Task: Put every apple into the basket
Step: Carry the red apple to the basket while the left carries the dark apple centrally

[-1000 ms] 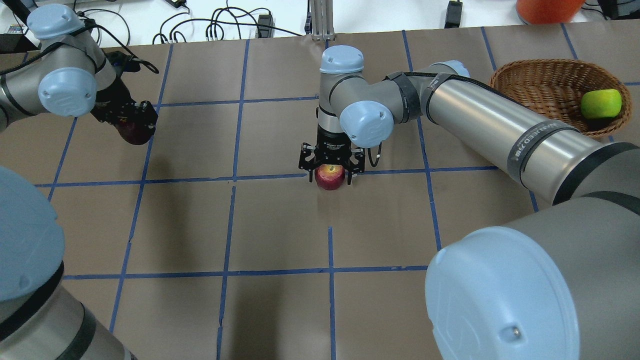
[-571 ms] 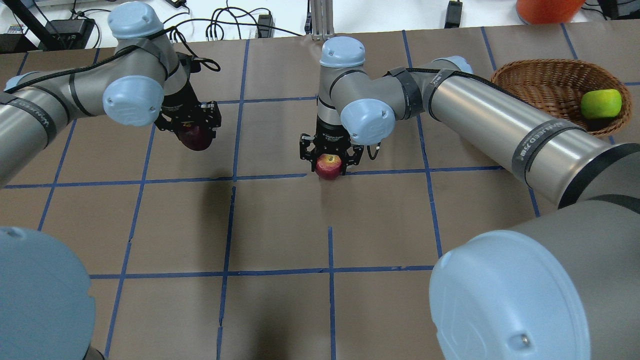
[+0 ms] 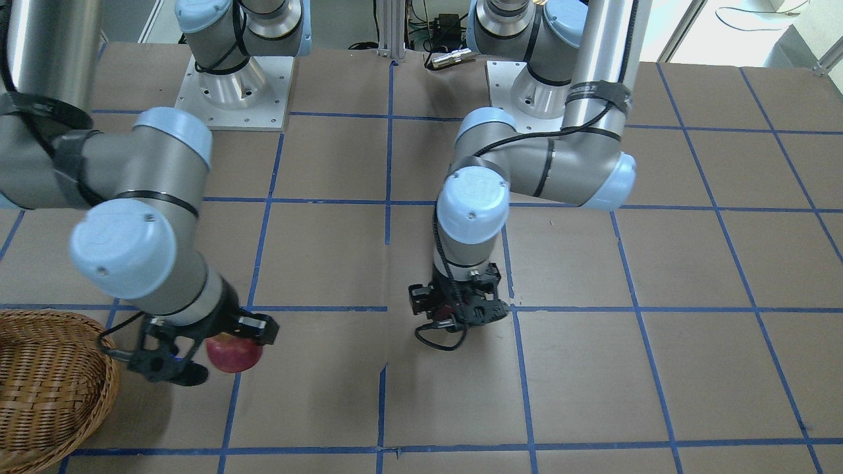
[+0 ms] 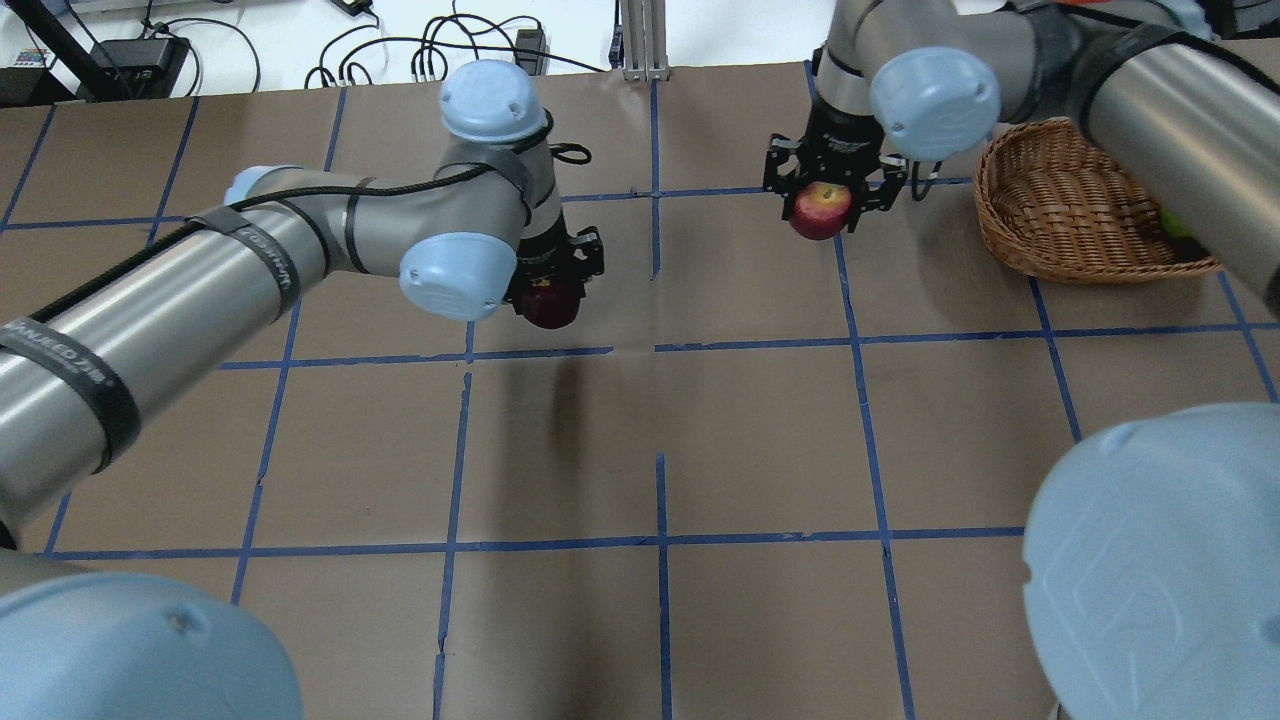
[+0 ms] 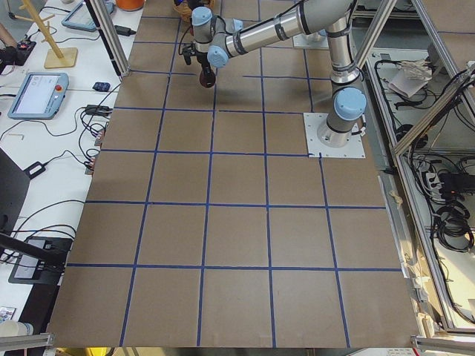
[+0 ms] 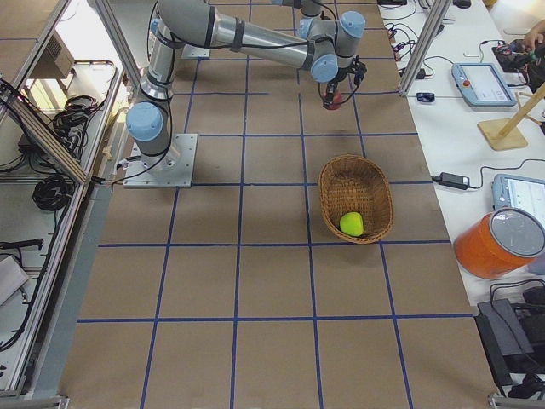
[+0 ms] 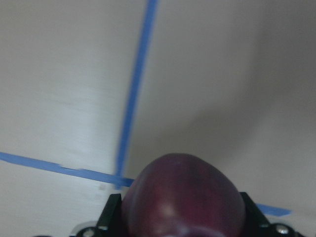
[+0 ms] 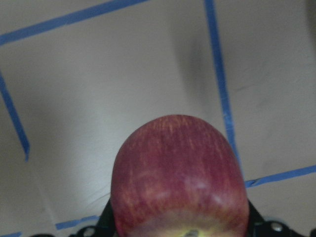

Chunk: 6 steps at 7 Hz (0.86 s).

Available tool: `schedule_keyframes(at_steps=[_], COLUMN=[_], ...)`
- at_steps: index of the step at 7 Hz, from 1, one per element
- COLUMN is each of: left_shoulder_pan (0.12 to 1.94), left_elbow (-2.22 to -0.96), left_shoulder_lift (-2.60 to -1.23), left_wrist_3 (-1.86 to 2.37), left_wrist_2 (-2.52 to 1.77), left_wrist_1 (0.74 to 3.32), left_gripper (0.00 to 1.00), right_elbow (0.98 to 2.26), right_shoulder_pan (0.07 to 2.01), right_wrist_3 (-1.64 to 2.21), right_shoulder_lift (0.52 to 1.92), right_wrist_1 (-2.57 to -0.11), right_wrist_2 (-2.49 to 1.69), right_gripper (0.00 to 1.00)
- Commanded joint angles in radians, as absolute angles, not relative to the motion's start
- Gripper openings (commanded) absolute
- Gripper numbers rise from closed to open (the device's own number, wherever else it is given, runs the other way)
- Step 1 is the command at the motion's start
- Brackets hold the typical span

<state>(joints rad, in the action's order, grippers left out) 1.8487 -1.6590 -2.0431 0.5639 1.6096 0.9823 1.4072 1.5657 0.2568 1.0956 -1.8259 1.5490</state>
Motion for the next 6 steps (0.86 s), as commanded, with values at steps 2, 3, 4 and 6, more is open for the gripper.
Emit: schedule_keyframes(at_steps=[2,3,4,6], left_shoulder_pan=[2.003,2.002,1.999,1.935], left_elbow=[-1.664,-1.652,-1.641,-1.593], left_shoulder_lift=[-2.092,-2.092,-2.083,-2.005], left_wrist_3=[0.672,0.669,0.657,0.646], left_wrist_2=[1.620,1.621,1.620,1.612], left_wrist_1=[0.931,0.928,0.927,1.031], left_gripper=[0.92,0.97,1.00,1.00], right_elbow=[1.404,1.402,1.404,1.404], right_shoulder_pan=[1.283,1.199,1.149,1.132], right_wrist_3=[-0.161,-0.314,-0.398,-0.426], right_shoulder_lift=[1.126,1.117,1.092,0.990], right_wrist_1=[-1.833,-1.856,-1.894,-2.042], right_wrist_2=[1.712,1.704,1.698,1.707], right_gripper=[0.00,0.00,0.00,0.00])
